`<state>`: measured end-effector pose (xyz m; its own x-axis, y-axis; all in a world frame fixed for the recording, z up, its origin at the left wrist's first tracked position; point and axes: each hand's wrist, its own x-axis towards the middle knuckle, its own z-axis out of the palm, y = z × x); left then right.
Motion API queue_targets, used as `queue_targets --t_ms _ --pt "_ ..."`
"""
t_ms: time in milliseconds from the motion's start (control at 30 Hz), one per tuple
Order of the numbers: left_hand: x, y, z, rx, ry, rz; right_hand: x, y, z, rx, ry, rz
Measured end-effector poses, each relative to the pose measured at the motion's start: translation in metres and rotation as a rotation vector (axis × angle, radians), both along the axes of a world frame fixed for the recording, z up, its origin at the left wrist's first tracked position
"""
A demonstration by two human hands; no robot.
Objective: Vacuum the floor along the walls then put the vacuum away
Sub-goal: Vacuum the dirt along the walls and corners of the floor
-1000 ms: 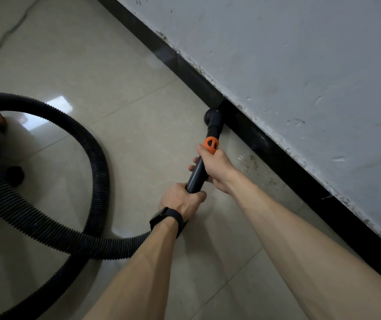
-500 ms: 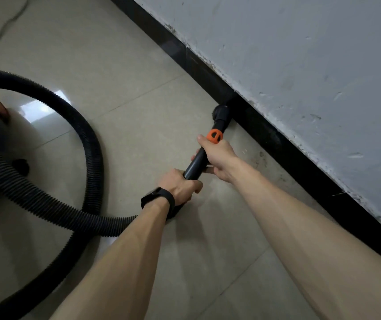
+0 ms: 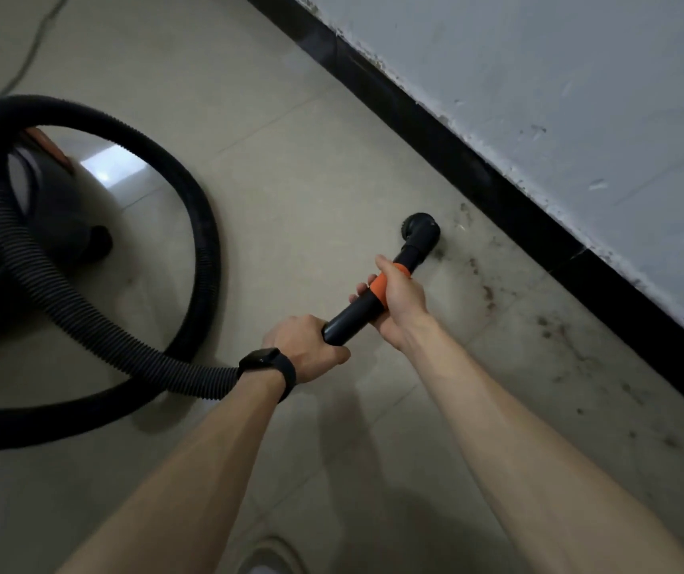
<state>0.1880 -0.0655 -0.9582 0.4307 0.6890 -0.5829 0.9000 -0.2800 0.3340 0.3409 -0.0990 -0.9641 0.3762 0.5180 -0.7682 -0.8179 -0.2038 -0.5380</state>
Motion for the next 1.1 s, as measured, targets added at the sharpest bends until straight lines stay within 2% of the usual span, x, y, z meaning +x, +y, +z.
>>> queue_targets --t_ms 167,333,400,533,1100 --pt "-0.034 -0.02 0.013 0.054 0.115 -0.092 -0.039 -0.028 0.005 -0.021 0.07 -0.077" --pt "-0.03 -0.01 0.054 -0.112 0.219 -0.139 -0.049 -0.037 0.02 -0.013 0.113 -0.169" --pt "-0.023 -0.006 0.069 -0.097 0.245 -0.11 -0.048 -0.033 0.027 0.001 0.138 -0.187" --pt "-0.013 -0.021 0.068 0.024 0.226 -0.07 -0.037 -0.029 0.03 0.0 0.141 -0.216" --pt "0.036 -0.021 0.022 0.051 0.16 -0.13 0.009 -0.021 0.001 -0.077 -0.052 -0.285"
